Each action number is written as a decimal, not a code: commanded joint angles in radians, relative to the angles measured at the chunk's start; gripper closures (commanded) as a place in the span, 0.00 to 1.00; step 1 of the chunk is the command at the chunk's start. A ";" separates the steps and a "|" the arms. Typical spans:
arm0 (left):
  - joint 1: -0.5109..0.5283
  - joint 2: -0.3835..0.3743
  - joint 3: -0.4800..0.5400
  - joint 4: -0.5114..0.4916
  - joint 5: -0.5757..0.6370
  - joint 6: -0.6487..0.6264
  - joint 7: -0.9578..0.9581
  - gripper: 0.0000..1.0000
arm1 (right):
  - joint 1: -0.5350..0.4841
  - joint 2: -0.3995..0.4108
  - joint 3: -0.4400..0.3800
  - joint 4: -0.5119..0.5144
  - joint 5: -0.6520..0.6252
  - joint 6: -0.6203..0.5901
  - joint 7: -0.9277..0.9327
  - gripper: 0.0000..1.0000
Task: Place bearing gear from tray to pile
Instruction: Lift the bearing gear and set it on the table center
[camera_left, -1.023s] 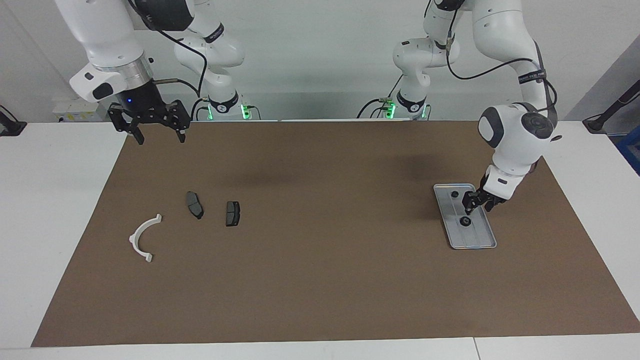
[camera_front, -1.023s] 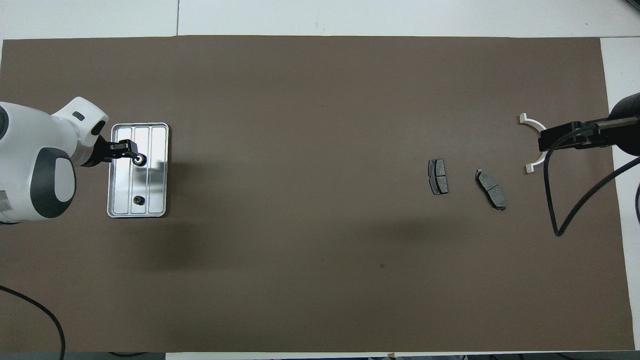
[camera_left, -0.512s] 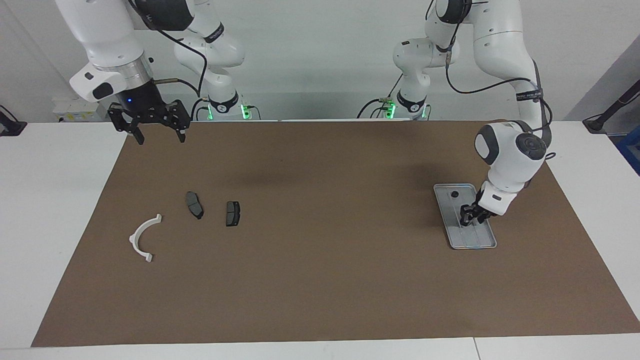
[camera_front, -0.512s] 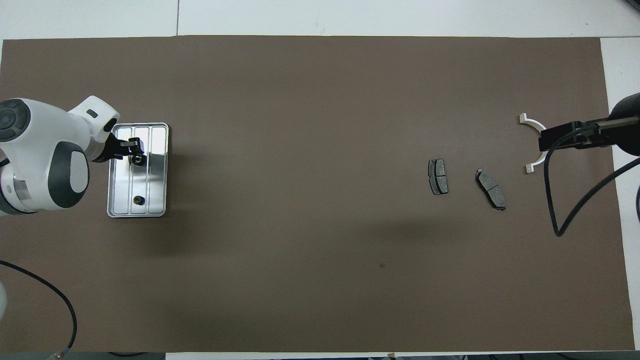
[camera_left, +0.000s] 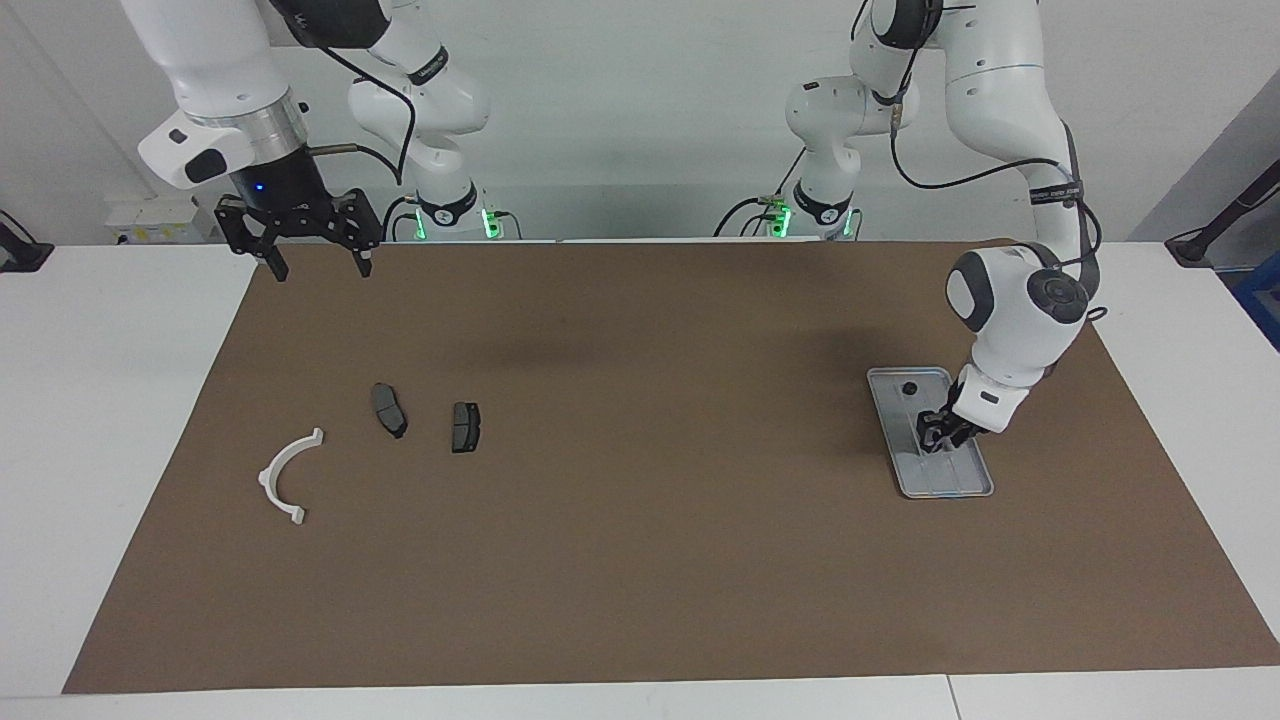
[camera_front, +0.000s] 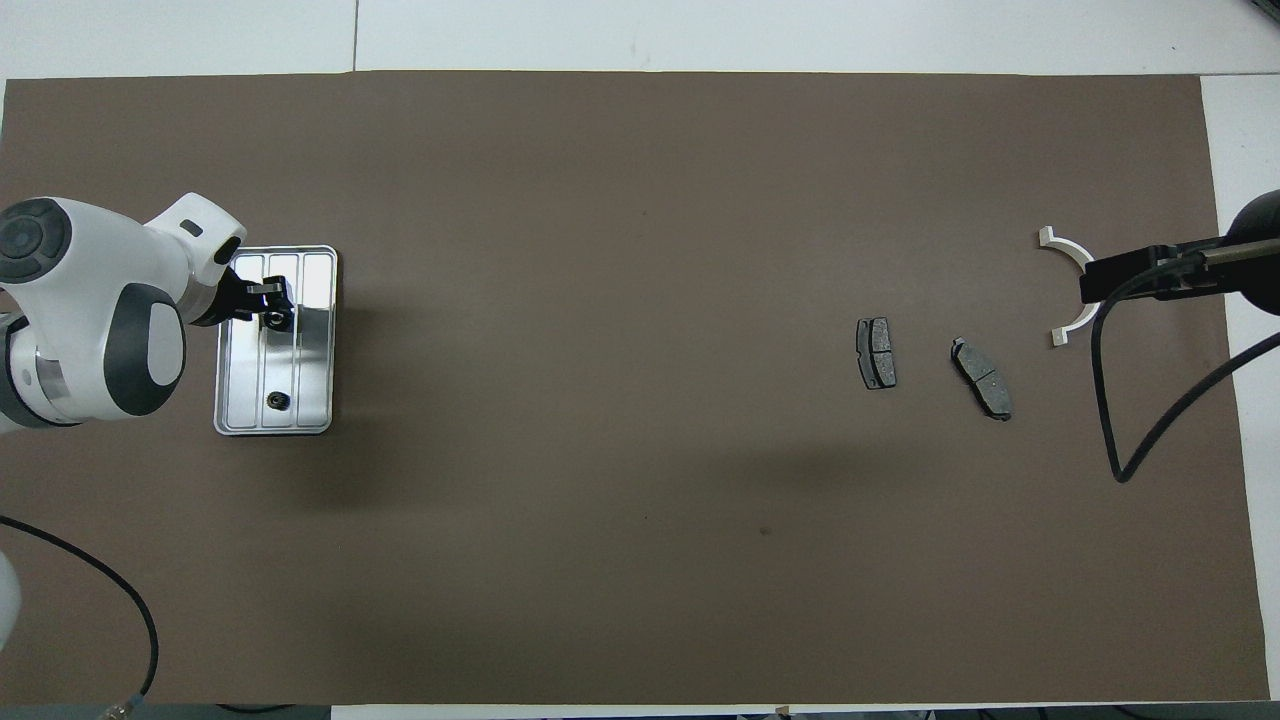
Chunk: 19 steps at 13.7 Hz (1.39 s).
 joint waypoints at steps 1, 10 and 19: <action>-0.026 0.004 0.005 -0.008 0.008 0.004 -0.066 0.48 | -0.001 -0.018 0.002 -0.023 0.011 0.010 -0.022 0.00; -0.020 -0.001 0.007 -0.026 0.008 0.011 -0.063 0.51 | 0.015 -0.021 0.004 -0.027 0.011 0.019 -0.017 0.00; -0.054 0.014 0.004 0.122 -0.019 -0.157 -0.107 0.90 | 0.027 -0.021 0.007 -0.027 0.012 0.019 -0.015 0.00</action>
